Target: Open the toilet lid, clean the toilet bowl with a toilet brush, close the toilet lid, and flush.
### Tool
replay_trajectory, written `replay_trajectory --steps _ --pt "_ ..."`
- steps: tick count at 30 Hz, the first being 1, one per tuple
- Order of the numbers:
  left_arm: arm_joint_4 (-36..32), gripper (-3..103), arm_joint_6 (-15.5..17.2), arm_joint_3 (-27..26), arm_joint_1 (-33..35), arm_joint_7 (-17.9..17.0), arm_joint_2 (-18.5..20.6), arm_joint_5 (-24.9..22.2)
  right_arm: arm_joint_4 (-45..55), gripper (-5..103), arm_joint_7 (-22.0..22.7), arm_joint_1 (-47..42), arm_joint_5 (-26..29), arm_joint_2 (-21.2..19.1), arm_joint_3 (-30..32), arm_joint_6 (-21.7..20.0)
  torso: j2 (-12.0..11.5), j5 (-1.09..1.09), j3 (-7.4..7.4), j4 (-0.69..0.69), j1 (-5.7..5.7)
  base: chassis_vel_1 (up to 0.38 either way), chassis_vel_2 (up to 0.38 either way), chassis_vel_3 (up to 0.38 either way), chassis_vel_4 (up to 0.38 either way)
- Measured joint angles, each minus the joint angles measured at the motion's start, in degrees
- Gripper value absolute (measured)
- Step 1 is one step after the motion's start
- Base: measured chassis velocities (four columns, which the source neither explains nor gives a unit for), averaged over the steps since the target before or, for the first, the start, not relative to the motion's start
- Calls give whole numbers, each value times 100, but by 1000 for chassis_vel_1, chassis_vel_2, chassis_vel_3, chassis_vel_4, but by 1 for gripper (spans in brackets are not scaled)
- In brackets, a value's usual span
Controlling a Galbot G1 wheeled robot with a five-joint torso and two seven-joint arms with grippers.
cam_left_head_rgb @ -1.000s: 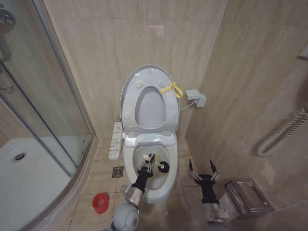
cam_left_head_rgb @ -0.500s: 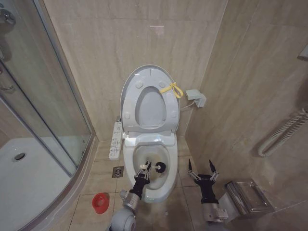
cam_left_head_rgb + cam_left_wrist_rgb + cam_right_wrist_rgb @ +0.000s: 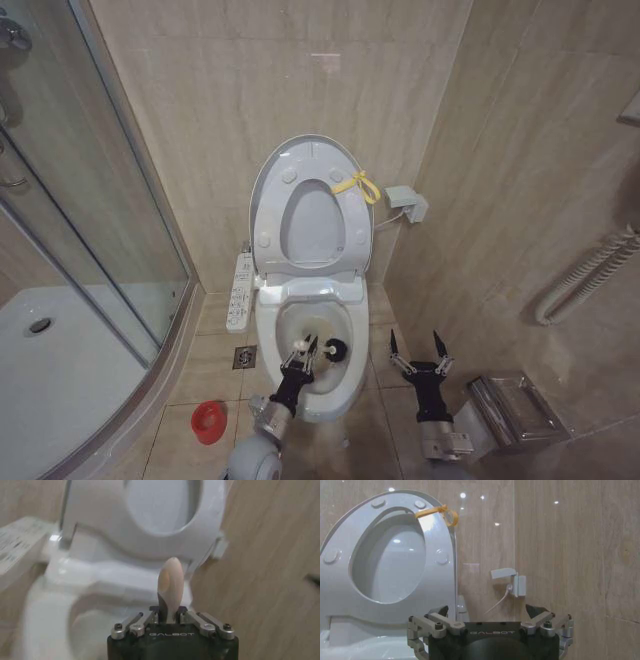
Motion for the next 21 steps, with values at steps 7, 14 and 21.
replay_trajectory --steps 7,14,21 --pt "-101 19 129 21 -10 -112 4 -12 -4 100 -2 8 -10 10 -5 -10 -1 0 0 -1 0 0 0 0 0" --pt "-1367 19 258 69 368 -112 211 -112 38 100 -3 -33 -15 -11 26 -8 -1 0 0 -1 0 0 0 0 0" --pt "-1505 17 624 18 624 -620 541 -4 63 100 -3 -56 -47 34 21 3 -1 0 0 -1 0 0 0 0 0"
